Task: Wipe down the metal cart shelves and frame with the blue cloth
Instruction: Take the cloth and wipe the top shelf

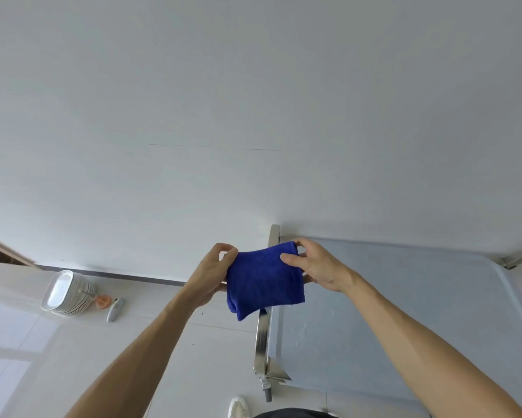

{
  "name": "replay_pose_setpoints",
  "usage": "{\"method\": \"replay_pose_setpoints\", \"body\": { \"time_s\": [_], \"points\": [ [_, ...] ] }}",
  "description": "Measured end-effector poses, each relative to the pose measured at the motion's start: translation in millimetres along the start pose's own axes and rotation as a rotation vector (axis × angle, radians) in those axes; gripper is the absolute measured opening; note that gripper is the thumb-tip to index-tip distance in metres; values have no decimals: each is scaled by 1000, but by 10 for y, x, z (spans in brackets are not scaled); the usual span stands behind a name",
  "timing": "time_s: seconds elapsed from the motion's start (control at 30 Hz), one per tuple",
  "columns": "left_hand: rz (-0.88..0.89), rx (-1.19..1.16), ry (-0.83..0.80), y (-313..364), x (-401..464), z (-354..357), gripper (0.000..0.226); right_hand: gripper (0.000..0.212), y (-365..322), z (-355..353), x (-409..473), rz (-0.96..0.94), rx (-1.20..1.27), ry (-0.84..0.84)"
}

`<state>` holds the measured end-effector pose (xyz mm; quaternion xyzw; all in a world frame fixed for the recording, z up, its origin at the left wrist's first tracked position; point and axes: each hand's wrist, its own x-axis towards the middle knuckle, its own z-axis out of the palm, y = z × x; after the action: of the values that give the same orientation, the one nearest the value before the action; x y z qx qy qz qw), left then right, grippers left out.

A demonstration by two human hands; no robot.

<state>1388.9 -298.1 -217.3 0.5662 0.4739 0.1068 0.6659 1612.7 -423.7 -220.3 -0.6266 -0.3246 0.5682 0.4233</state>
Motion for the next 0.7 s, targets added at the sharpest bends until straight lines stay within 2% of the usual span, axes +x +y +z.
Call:
{"method": "replay_pose_setpoints", "body": {
  "time_s": [0.1, 0.17, 0.27, 0.3, 0.37, 0.43, 0.47, 0.53, 0.6, 0.63, 0.7],
  "points": [
    [15, -26, -131, 65, 13, -58, 49, 41, -64, -31, -41, -28, 67, 34],
    [84, 144, -202, 117, -7, -61, 69, 55, -134, -76, -82, -69, 63, -35],
    [267, 654, -157, 135, -15, 22, 77, 75, -196, -45, -129, -63, -344, -83],
    [334, 759, -141, 123, -14, 56, 77, 80, -194, -6, -139, -36, -466, -83],
    [393, 808, -136, 95, -17, 108, 76, 80, -161, 61, -159, -9, -509, -79],
    [336, 695, -127, 69, -28, 122, 73, 64, -87, 68, -175, -8, -326, -42],
    [261, 562, -139, 58, -30, 113, 69, 53, -53, 64, -188, -7, -211, -13],
    [83, 185, -252, 14, -17, 56, 54, 38, 3, 57, -210, 33, -30, 34],
    [-59, -61, -387, -65, 9, -14, 49, 29, 89, 79, -215, 85, 96, 56],
    [-91, -104, -409, -119, 28, -25, 50, 26, 143, 100, -207, 89, 110, 68],
    [-92, -82, -332, -266, 90, 23, 52, 24, 286, 155, -177, 72, -14, 121]
  ]
}}
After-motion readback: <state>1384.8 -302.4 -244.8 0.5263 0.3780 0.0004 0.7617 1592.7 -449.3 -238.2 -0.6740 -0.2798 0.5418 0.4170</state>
